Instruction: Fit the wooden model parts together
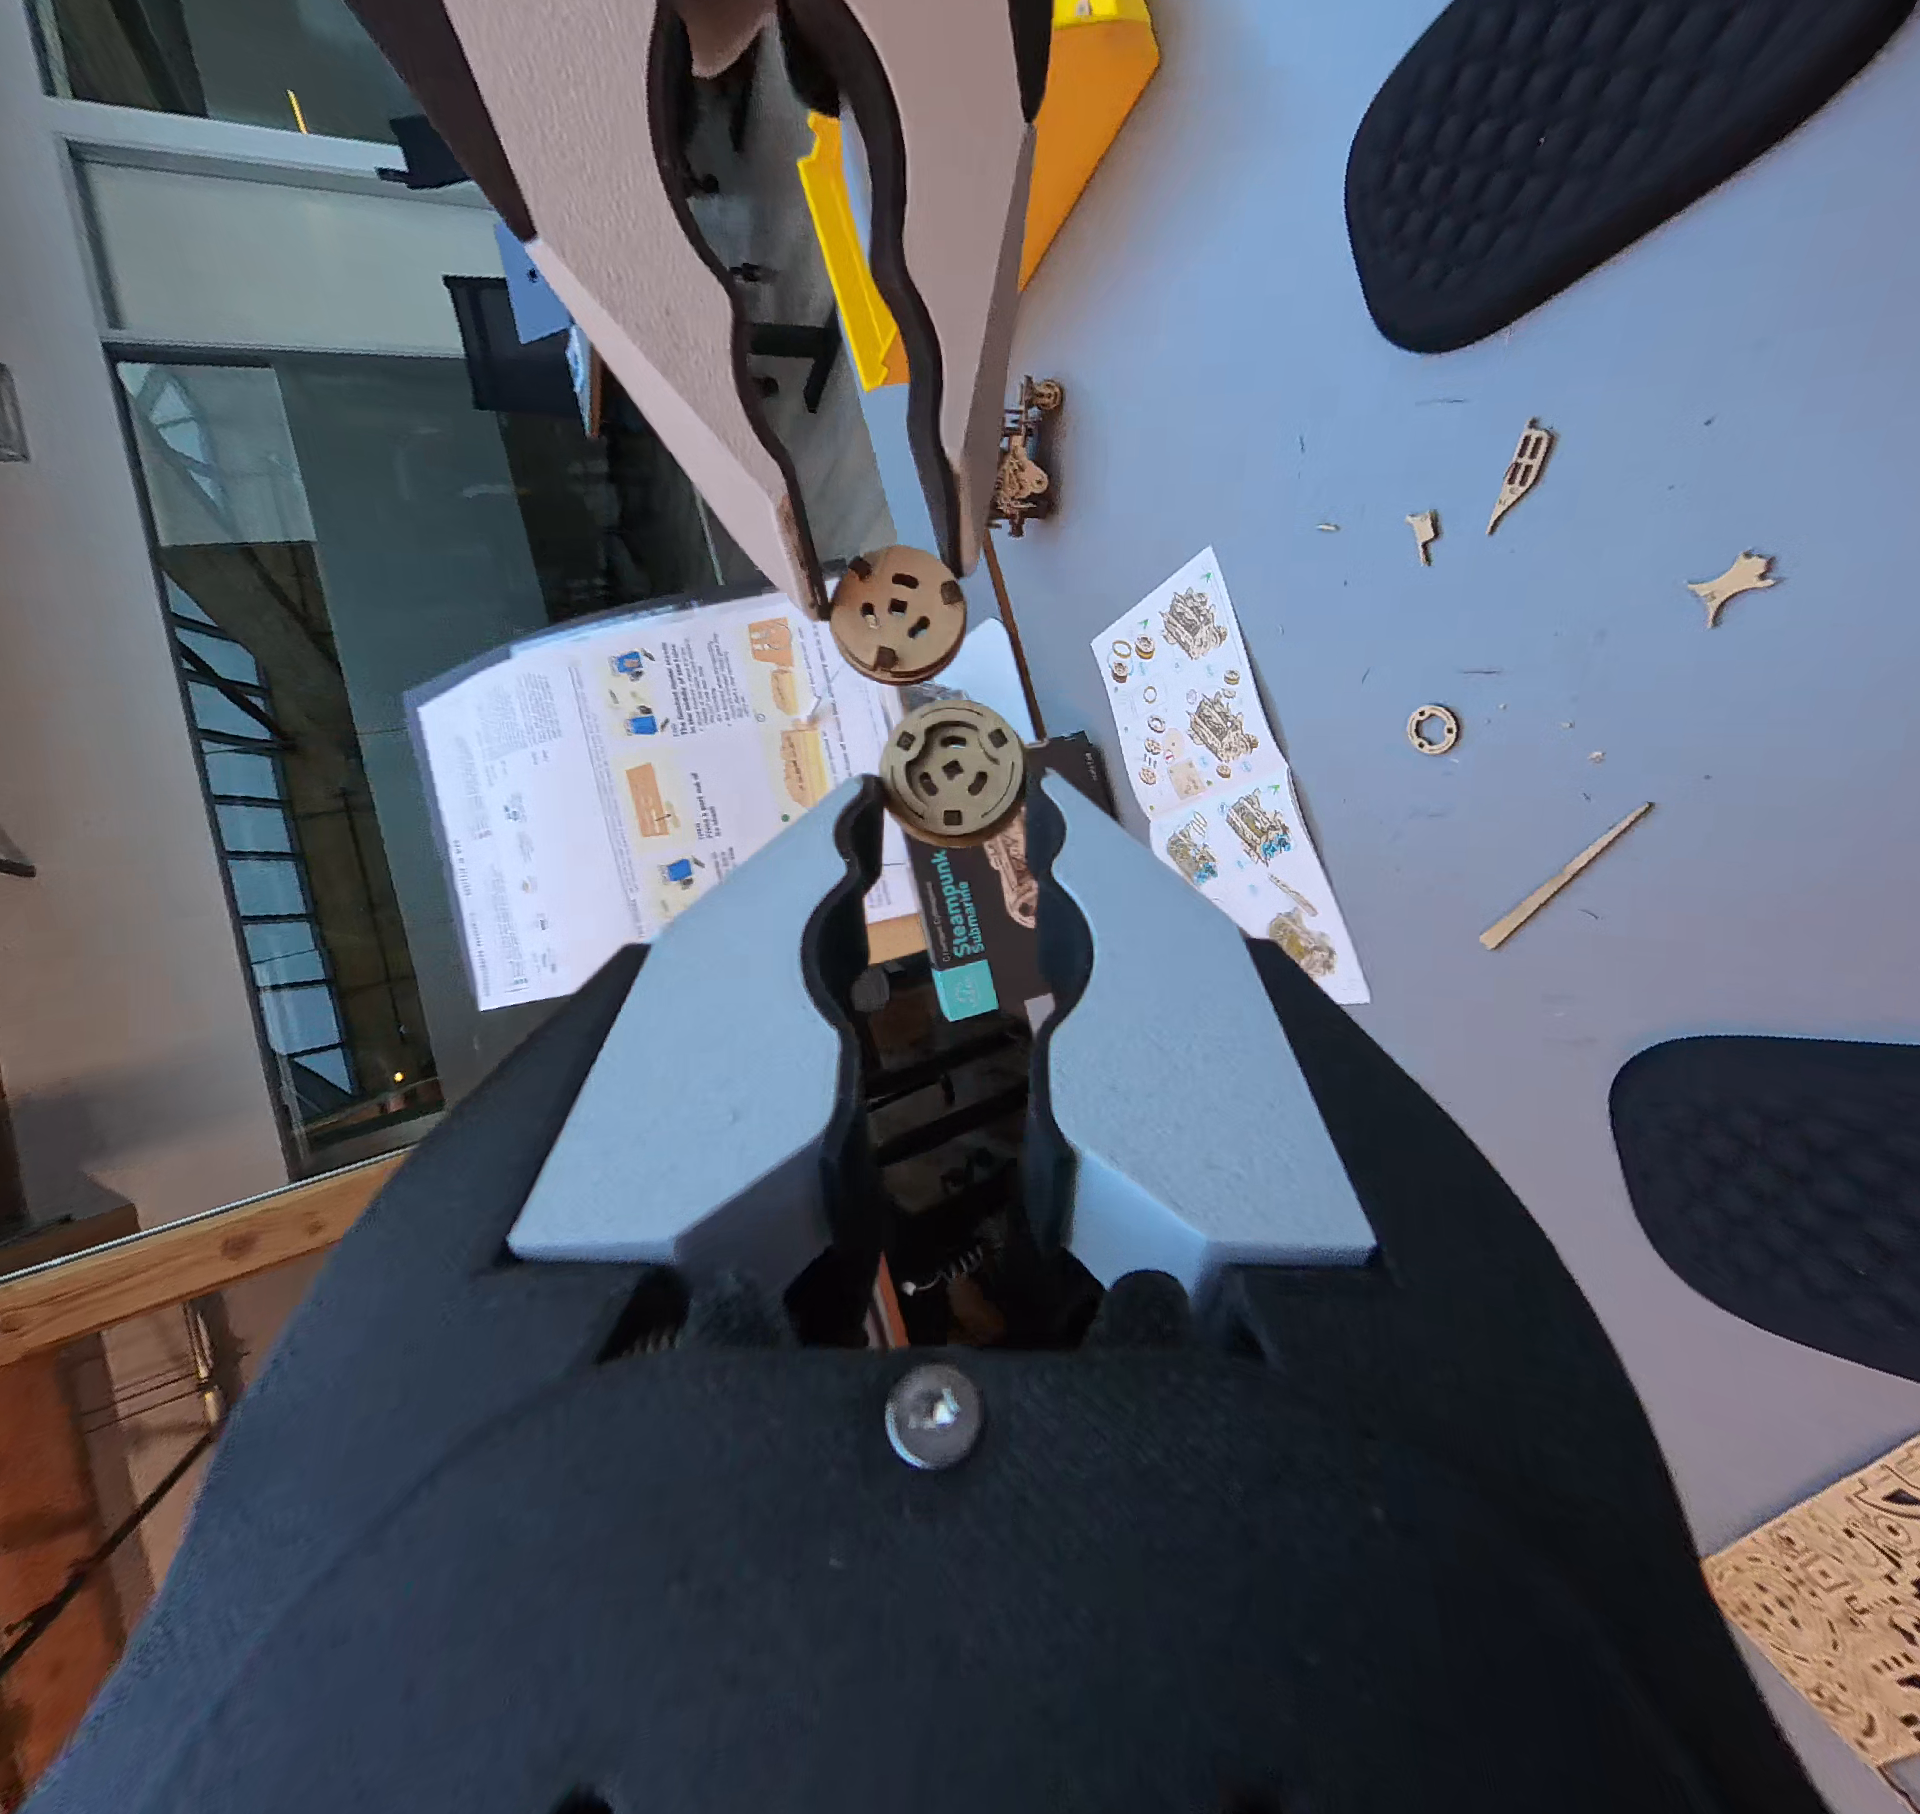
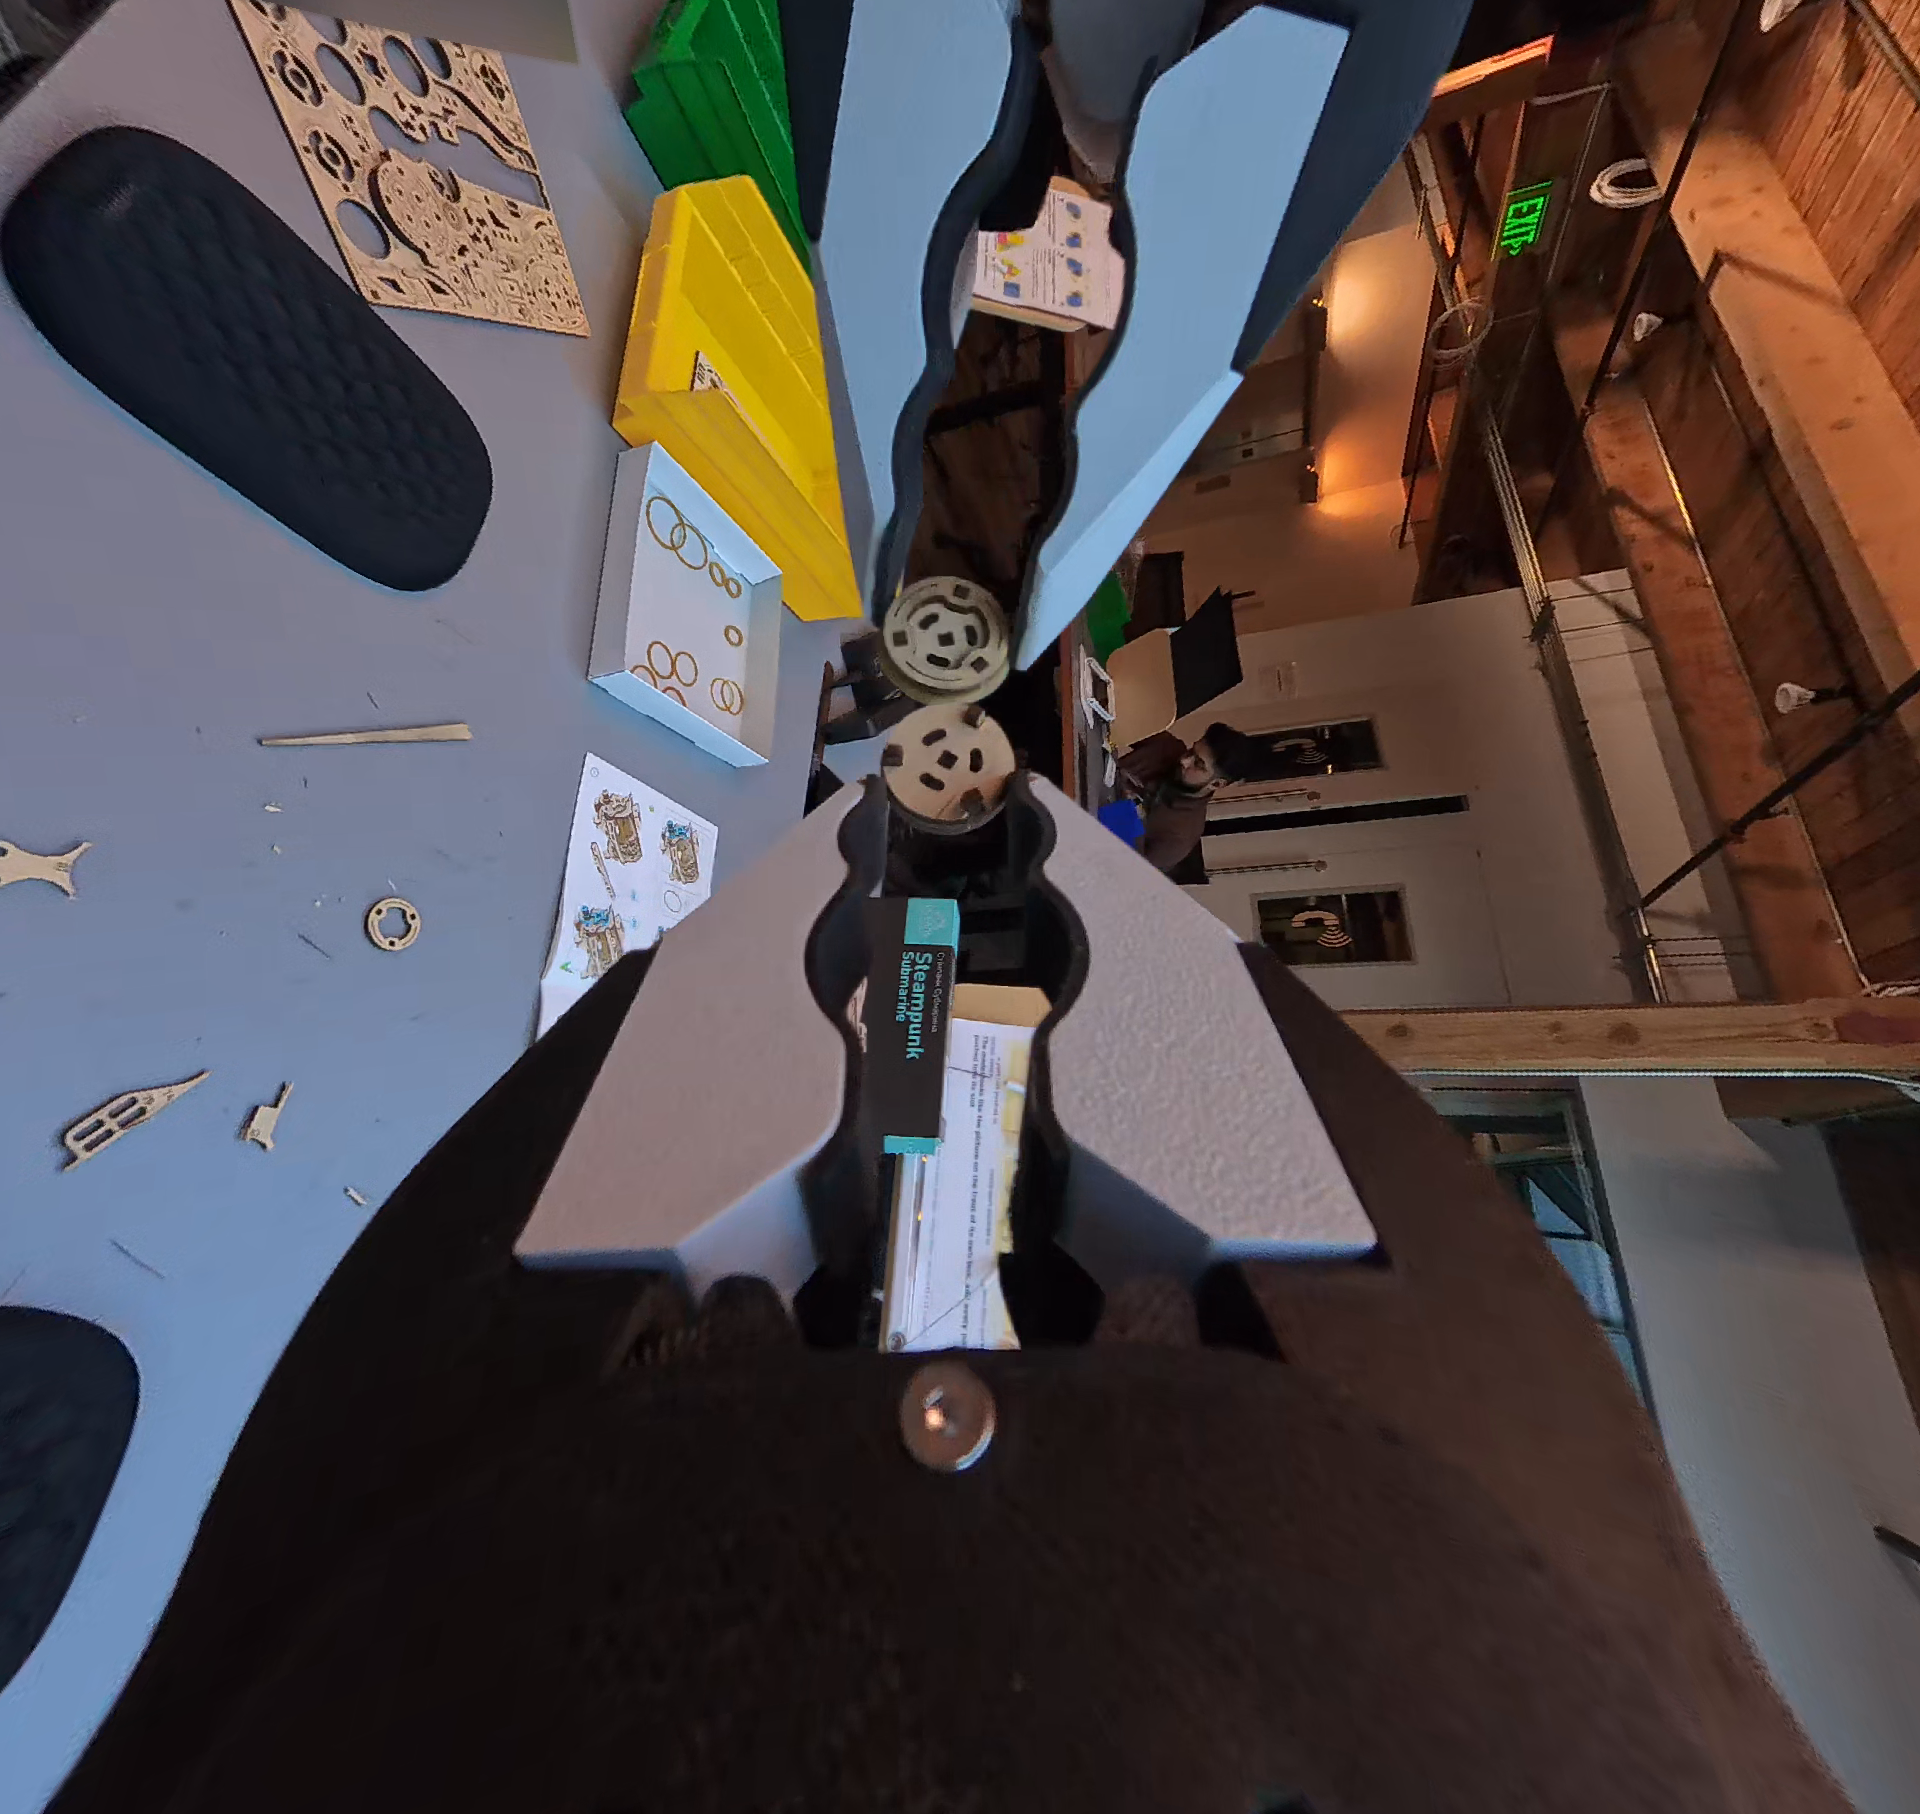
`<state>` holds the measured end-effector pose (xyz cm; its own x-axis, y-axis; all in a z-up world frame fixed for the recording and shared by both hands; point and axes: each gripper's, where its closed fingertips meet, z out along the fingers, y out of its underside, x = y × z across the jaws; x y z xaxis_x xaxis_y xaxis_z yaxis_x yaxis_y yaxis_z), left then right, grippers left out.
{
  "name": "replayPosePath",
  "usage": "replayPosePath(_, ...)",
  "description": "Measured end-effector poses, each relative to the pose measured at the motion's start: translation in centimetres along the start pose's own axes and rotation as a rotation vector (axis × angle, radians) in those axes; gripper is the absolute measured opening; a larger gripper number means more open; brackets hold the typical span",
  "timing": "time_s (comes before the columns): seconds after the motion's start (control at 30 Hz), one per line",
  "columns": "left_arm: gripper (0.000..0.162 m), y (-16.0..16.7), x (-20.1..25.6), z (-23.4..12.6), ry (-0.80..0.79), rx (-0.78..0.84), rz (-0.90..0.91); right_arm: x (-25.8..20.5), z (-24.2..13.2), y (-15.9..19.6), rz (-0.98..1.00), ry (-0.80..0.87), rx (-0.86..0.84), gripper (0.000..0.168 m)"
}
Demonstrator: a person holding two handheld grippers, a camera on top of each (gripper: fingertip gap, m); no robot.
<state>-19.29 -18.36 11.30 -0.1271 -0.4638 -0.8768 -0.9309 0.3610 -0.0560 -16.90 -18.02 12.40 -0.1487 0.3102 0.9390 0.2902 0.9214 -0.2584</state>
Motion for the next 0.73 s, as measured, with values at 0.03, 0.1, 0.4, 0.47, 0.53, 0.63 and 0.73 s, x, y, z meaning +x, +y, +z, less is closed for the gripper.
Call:
replayPosePath(0.03,0.025,-0.4,-0.3,-0.5,-0.017,0.0,0.013,0.2,-0.5,-0.5,-0.013,0.01,0.002,0.022)
replayPosePath(0.1,0.025,-1.2,-0.7,-1.3,-0.034,-0.003,0.031,0.6,-1.3,-1.4,-0.039,0.034,0.005,0.022)
replayPosePath(0.4,0.025,-3.5,-1.3,-3.9,-0.066,-0.053,0.109,1.6,-3.6,-4.1,-0.114,0.083,0.01,0.022)
replayPosePath(0.47,0.025,-3.7,-1.4,-4.3,-0.077,-0.064,0.122,1.7,-3.8,-4.5,-0.125,0.087,0.008,0.022)
replayPosePath(0.53,0.025,-3.9,-1.5,-4.6,-0.082,-0.068,0.129,1.9,-4.0,-4.9,-0.142,0.094,0.008,0.022)
replayPosePath(0.63,0.025,-4.1,-1.6,-5.1,-0.082,-0.069,0.133,2.0,-4.2,-5.3,-0.161,0.098,-0.002,0.022)
replayPosePath(0.73,0.025,-4.3,-1.8,-5.5,-0.084,-0.072,0.143,2.1,-4.3,-5.6,-0.177,0.1,-0.009,0.022)
